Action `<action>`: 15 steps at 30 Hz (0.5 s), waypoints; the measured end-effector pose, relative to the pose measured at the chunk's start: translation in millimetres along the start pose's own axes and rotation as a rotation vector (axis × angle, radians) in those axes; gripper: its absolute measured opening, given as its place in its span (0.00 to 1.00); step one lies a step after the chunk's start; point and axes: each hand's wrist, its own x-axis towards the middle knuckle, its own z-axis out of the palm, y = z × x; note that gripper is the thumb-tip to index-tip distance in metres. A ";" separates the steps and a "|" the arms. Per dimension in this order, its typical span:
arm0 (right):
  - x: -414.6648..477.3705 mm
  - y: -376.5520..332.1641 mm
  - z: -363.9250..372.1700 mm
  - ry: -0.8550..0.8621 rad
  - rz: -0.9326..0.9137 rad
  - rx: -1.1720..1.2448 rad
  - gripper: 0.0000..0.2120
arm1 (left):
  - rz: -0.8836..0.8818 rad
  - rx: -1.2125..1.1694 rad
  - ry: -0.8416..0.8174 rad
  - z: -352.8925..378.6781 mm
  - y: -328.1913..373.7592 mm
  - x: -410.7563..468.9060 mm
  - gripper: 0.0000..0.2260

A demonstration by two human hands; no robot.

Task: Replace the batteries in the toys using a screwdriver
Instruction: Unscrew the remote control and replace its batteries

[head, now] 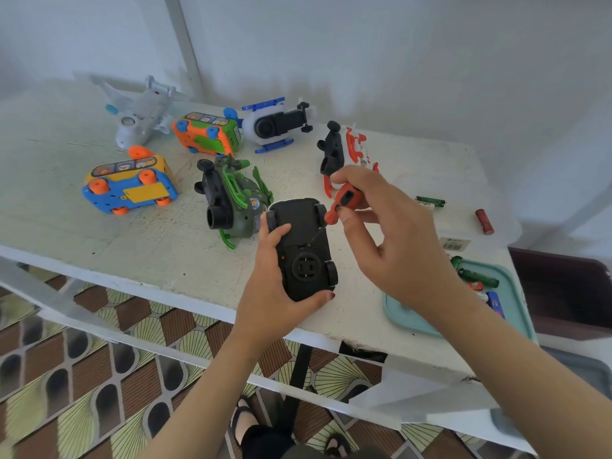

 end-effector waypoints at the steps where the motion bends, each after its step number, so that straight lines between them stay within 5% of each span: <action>1: -0.2 0.3 -0.3 -0.015 -0.014 -0.015 0.14 | 0.002 0.002 0.002 -0.2 0.3 -0.2 0.45; 15: 14.2 -0.3 -2.7 -0.040 -0.043 0.090 0.17 | -0.005 0.010 0.009 -0.3 1.6 -0.5 0.45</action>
